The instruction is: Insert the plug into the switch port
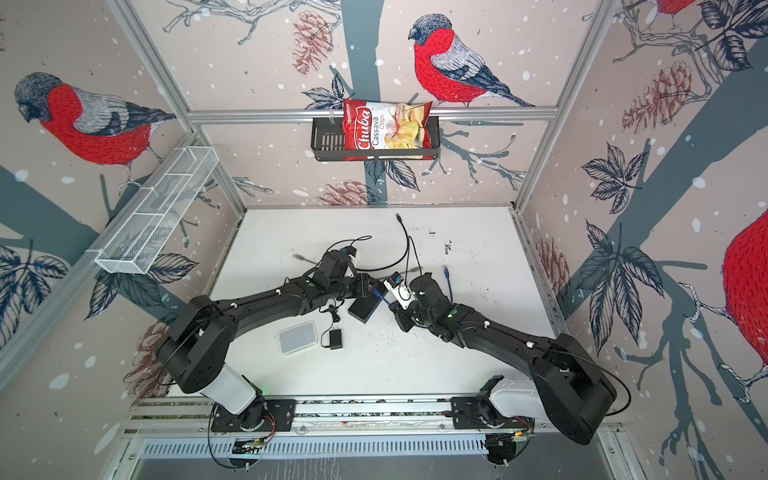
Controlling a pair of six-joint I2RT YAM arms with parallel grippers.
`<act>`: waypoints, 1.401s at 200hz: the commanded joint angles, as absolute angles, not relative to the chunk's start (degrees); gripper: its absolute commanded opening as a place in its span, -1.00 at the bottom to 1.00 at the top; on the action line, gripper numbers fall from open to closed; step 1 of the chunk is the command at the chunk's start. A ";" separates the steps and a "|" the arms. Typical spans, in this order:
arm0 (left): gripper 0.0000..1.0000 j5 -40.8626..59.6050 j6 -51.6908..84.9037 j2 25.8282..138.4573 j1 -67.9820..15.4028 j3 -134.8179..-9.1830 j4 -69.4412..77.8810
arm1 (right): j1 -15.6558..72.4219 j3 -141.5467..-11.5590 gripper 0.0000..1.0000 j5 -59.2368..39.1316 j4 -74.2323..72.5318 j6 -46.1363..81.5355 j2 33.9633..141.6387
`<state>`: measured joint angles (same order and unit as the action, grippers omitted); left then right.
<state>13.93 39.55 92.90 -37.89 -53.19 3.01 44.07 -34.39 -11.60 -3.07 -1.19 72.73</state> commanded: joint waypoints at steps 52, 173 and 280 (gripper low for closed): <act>-0.39 18.07 44.13 94.68 -38.85 -54.84 5.71 | 44.65 -33.93 -0.79 -9.41 -6.38 -0.88 73.28; -0.74 16.35 43.66 95.27 -39.81 -55.38 4.57 | 45.83 -34.41 -0.48 -7.43 -12.95 0.41 76.84; -0.75 15.63 43.33 93.69 -39.81 -54.42 5.58 | 46.01 -35.16 -0.63 -8.79 -21.88 2.81 84.32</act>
<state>16.23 44.31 94.11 -39.81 -54.72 4.03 46.00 -34.54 -8.03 -18.06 1.83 83.37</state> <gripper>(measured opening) 0.150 0.221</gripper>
